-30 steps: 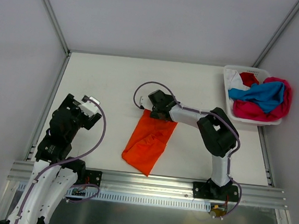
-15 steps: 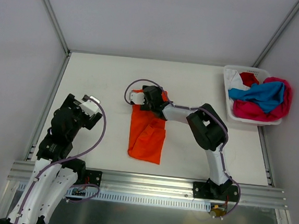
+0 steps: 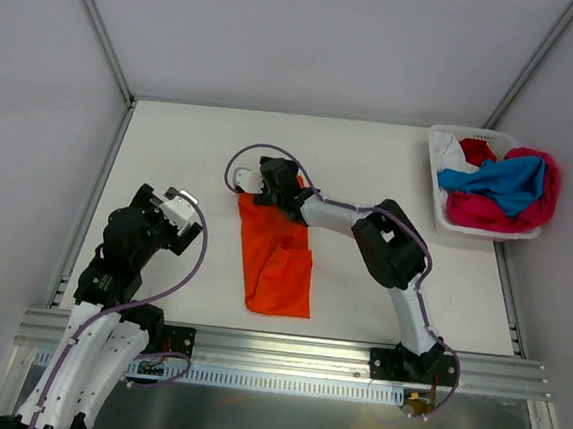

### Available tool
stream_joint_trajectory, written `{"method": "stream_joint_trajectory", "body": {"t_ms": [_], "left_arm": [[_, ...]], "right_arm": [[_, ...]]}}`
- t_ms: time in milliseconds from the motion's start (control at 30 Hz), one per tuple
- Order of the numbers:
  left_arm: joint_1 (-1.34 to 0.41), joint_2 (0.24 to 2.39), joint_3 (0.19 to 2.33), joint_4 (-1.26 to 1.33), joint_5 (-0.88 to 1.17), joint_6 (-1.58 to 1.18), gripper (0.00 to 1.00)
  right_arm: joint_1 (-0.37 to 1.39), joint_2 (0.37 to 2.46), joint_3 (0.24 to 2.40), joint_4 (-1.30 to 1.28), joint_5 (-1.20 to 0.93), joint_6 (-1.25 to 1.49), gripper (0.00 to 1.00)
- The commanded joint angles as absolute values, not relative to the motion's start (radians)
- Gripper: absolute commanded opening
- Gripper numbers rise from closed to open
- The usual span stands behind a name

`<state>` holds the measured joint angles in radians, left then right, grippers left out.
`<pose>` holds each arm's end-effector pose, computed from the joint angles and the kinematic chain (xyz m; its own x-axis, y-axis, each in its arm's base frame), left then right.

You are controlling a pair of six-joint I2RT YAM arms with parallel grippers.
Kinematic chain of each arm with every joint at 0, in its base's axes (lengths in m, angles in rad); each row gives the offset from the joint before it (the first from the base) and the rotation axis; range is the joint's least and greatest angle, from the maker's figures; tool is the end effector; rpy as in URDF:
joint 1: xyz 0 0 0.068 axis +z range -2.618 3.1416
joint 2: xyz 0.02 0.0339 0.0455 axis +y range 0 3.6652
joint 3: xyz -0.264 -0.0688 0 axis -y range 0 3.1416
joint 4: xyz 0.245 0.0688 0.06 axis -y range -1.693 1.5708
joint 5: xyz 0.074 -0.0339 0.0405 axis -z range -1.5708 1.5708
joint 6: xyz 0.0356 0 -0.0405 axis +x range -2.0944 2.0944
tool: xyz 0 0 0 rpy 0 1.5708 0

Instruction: Fold and stack the t-shirts

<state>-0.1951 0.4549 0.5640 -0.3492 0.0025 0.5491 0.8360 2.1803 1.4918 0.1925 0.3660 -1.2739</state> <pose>0.1239 -0.0246 0.2898 -0.0966 0.5511 -0.8288 0.2892 0.8123 0.5064 0.3398 0.3571 0.1696 0.3674 -0.9253 -0.0944 -0.4461 -0.0862 -0.8908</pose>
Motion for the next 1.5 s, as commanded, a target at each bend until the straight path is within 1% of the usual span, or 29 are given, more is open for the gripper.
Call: {"method": "stream_joint_trajectory", "body": {"t_ms": [0, 100, 133, 167, 233, 267, 300, 367, 400, 433, 467, 500, 533, 567, 633, 700, 733, 767, 833, 867, 900, 933, 967, 1067, 1167, 1267, 1467], "left_arm": [[-0.192, 0.449, 0.595, -0.377, 0.141, 0.535, 0.99], [-0.19, 0.478, 0.626, -0.442, 0.221, 0.535, 0.99], [-0.192, 0.492, 0.632, -0.465, 0.285, 0.534, 0.99], [-0.192, 0.532, 0.649, -0.51, 0.32, 0.532, 0.99], [-0.192, 0.586, 0.661, -0.554, 0.394, 0.526, 0.99], [-0.192, 0.65, 0.661, -0.566, 0.458, 0.522, 0.99], [-0.192, 0.685, 0.658, -0.581, 0.492, 0.514, 0.99], [-0.192, 0.771, 0.643, -0.578, 0.587, 0.508, 0.99], [-0.193, 0.794, 0.643, -0.577, 0.609, 0.511, 0.99], [-0.193, 0.814, 0.646, -0.563, 0.615, 0.508, 0.99], [-0.192, 0.834, 0.647, -0.546, 0.626, 0.502, 0.99], [-0.192, 0.841, 0.643, -0.523, 0.64, 0.496, 0.99], [-0.192, 0.845, 0.638, -0.465, 0.658, 0.479, 0.99], [-0.193, 0.865, 0.634, -0.433, 0.676, 0.471, 0.99], [-0.192, 0.89, 0.643, -0.378, 0.751, 0.457, 0.99], [-0.193, 0.954, 0.689, -0.318, 0.828, 0.453, 0.99], [-0.195, 0.986, 0.718, -0.31, 0.909, 0.436, 0.99], [-0.198, 1.071, 0.795, -0.308, 0.938, 0.42, 0.99], [-0.227, 1.164, 0.882, -0.317, 0.989, 0.375, 0.99], [-0.242, 1.252, 0.956, -0.33, 0.999, 0.374, 0.99], [-0.262, 1.294, 0.989, -0.362, 1.0, 0.379, 0.99], [-0.326, 1.331, 1.015, -0.377, 0.98, 0.405, 0.99], [-0.362, 1.391, 1.046, -0.383, 0.913, 0.417, 0.99], [-0.495, 1.503, 1.078, -0.385, 0.801, 0.457, 0.99], [-0.557, 1.609, 1.115, -0.385, 0.743, 0.468, 0.99], [-0.571, 1.666, 1.132, -0.384, 0.69, 0.477, 0.99], [-0.571, 1.657, 1.083, -0.37, 0.577, 0.518, 0.99]], "right_arm": [[0.789, 2.097, 1.644, 0.04, 0.462, -1.136, 0.82], [0.743, 2.02, 1.742, -0.206, 0.443, -0.967, 0.82], [0.727, 2.001, 1.759, -0.274, 0.419, -0.869, 0.82], [0.707, 1.962, 1.776, -0.407, 0.349, -0.815, 0.82], [0.637, 1.93, 1.807, -0.53, 0.254, -0.715, 0.82], [0.608, 1.901, 1.813, -0.645, 0.198, -0.628, 0.82], [0.548, 1.887, 1.816, -0.696, 0.064, -0.592, 0.82], [0.487, 1.846, 1.777, -0.793, -0.078, -0.543, 0.82], [0.439, 1.779, 1.744, -0.804, -0.191, -0.529, 0.81], [0.419, 1.732, 1.702, -0.805, -0.227, -0.531, 0.81], [0.405, 1.686, 1.606, -0.796, -0.245, -0.538, 0.81], [0.387, 1.637, 1.554, -0.786, -0.262, -0.564, 0.81], [0.384, 1.533, 1.504, -0.772, -0.265, -0.577, 0.81], [0.379, 1.481, 1.399, -0.726, -0.262, -0.583, 0.81], [0.373, 1.352, 1.309, -0.68, -0.262, -0.591, 0.81], [0.374, 1.312, 1.247, -0.663, -0.252, -0.594, 0.81], [0.373, 1.301, 1.24, -0.663, -0.242, -0.589, 0.81], [0.373, 1.298, 1.238, -0.67, -0.235, -0.586, 0.81], [0.37, 1.301, 1.242, -0.684, -0.226, -0.578, 0.81], [0.368, 1.308, 1.247, -0.698, -0.224, -0.575, 0.81], [0.368, 1.307, 1.249, -0.701, -0.221, -0.571, 0.81], [0.37, 1.304, 1.246, -0.703, -0.216, -0.569, 0.81], [0.368, 1.295, 1.243, -0.703, -0.213, -0.568, 0.81], [0.368, 1.282, 1.235, -0.703, -0.198, -0.571, 0.81], [0.368, 1.27, 1.23, -0.703, -0.195, -0.569, 0.81], [0.37, 1.264, 1.221, -0.701, -0.202, -0.563, 0.81], [0.368, 1.25, 1.198, -0.683, -0.212, -0.557, 0.81]]}}
